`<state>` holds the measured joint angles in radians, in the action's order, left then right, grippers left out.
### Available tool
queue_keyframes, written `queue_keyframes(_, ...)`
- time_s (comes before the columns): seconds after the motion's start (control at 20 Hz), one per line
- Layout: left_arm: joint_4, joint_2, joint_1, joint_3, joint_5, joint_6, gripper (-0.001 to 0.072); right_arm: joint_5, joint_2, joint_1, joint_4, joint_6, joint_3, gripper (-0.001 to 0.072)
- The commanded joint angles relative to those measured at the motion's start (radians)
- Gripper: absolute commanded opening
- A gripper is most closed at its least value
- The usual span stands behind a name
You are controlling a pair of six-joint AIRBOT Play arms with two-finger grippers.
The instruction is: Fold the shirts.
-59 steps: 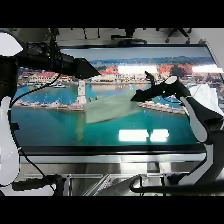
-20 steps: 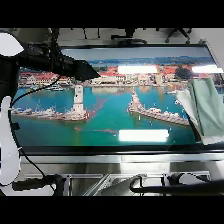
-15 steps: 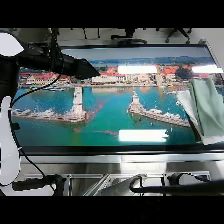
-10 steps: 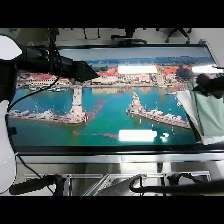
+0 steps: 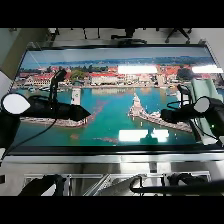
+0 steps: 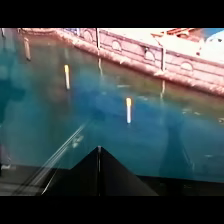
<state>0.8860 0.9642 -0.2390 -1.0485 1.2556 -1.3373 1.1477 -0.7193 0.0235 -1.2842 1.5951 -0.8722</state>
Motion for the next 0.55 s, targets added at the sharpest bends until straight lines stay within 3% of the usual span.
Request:
queue_keyframes(0.0,0.011,-0.067,0.001,0.108,-0.036,0.002,0.0011,-0.002,0.021,0.026,0.043,-0.002,0.049,0.0025)
queue_keyframes(0.5,0.004,-0.069,0.001,0.108,-0.037,0.002,0.0011,0.012,0.021,0.026,0.055,-0.002,0.049,0.0025)
